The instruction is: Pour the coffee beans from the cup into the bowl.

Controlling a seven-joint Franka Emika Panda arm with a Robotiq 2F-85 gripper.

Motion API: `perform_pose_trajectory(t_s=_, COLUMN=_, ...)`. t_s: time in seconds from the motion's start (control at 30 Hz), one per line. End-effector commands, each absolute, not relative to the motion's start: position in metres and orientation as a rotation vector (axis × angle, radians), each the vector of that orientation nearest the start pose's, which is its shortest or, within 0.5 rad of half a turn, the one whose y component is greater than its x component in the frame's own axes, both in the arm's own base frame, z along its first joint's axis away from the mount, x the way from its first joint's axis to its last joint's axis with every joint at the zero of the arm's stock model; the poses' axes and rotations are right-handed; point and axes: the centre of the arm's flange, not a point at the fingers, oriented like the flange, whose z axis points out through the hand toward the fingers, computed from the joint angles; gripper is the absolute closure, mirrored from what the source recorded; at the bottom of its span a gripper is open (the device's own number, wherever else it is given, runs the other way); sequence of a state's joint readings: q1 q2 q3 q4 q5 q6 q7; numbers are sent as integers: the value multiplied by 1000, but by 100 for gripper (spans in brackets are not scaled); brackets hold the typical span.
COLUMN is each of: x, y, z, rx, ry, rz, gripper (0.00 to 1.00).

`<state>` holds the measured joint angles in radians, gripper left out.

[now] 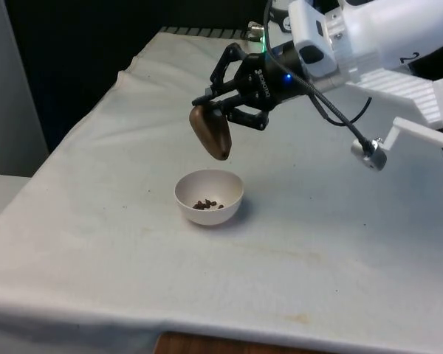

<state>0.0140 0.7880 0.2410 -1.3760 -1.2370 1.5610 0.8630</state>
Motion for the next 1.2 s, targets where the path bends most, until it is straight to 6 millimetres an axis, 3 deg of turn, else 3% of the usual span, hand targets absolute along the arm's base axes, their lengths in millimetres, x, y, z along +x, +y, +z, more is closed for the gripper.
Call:
perform_pose_trajectory(t_s=0.0, x=703, y=40, z=268, rx=2023, ry=-245, rz=142, gripper=100)
perform_pose_trajectory(t_s=1.17, x=674, y=41, z=272, rx=2146, ry=-396, rz=200, gripper=100)
